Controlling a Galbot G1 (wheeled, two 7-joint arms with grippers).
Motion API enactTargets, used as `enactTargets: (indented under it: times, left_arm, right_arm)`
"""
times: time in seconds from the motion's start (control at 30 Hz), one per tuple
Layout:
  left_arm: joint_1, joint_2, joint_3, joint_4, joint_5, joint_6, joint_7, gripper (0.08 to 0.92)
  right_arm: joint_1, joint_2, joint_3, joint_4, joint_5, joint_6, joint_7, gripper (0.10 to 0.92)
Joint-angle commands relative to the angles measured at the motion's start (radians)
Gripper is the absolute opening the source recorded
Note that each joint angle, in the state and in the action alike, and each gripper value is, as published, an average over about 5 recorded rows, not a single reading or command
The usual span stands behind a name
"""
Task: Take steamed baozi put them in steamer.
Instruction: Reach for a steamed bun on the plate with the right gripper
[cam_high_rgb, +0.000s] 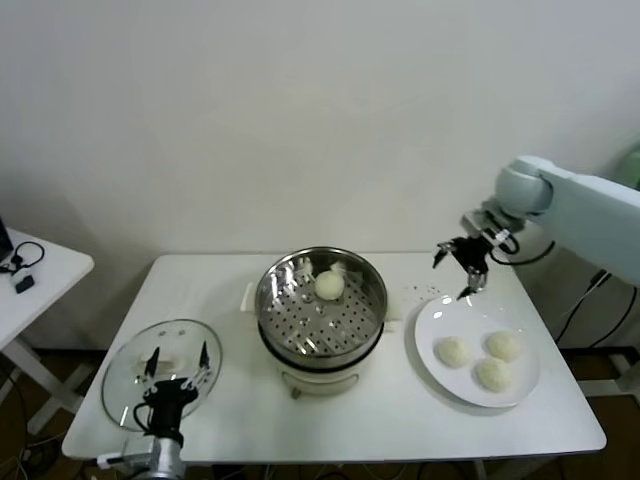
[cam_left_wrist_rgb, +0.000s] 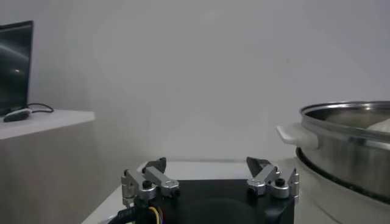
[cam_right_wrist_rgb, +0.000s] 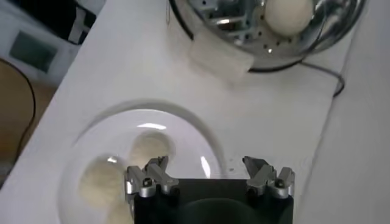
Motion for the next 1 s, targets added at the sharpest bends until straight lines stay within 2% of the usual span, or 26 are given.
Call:
enactTargets:
  times: [0.03, 0.5, 1.0]
  left_arm:
    - [0.006, 0.005, -0.004, 0.001, -0.002, 0.005, -0.003, 0.823]
    - [0.015, -0.001, -0.004, 0.018, 0.005, 0.009, -0.002, 0.823]
    - [0.016, 0.003, -0.009, 0.029, 0.001, 0.008, -0.008, 0.823]
  right_arm:
    - [-0.301, -0.064, 0.172, -0.035, -0.064, -0.071, 0.037, 0.823]
    - [-0.387, 0.062, 0.227, -0.134, -0.114, -0.054, 0.061, 0.823]
    - [-0.402, 0.094, 0.263, -0.205, -0.186, -0.024, 0.055, 0.815]
